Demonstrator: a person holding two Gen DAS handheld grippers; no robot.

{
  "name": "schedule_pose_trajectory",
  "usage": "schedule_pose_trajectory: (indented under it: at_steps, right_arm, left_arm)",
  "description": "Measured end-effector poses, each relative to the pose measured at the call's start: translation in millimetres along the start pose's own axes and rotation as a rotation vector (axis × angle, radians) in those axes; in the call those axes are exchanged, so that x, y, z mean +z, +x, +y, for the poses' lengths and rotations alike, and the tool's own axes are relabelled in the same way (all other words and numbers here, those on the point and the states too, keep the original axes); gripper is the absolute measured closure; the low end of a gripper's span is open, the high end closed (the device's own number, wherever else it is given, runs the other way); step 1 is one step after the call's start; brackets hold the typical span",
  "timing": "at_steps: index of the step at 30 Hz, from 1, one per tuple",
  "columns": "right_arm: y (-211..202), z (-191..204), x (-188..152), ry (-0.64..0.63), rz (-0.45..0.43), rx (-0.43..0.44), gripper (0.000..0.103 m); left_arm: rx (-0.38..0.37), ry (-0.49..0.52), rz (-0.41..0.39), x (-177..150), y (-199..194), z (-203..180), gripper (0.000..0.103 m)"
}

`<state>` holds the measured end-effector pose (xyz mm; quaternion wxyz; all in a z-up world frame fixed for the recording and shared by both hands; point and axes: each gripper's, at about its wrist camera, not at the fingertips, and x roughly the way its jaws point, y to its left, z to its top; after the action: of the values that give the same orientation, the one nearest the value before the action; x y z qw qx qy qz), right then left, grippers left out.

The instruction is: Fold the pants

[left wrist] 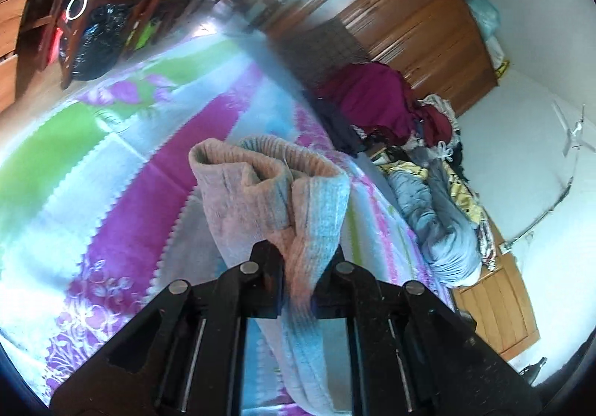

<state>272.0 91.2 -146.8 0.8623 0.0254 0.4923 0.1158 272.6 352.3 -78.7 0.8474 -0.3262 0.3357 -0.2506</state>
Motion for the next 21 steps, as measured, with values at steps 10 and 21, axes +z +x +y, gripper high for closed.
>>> schedule_pose_trajectory:
  at_steps: [10,21]
  right_arm:
    - [102,37,182,-0.383,0.25,0.552,0.01]
    - [162,148,225,-0.656,0.481,0.728,0.017]
  left_arm:
    - [-0.036,-0.048,-0.003,-9,-4,14,0.093]
    - [-0.057,-0.063,0.013,-9,-13,24,0.093]
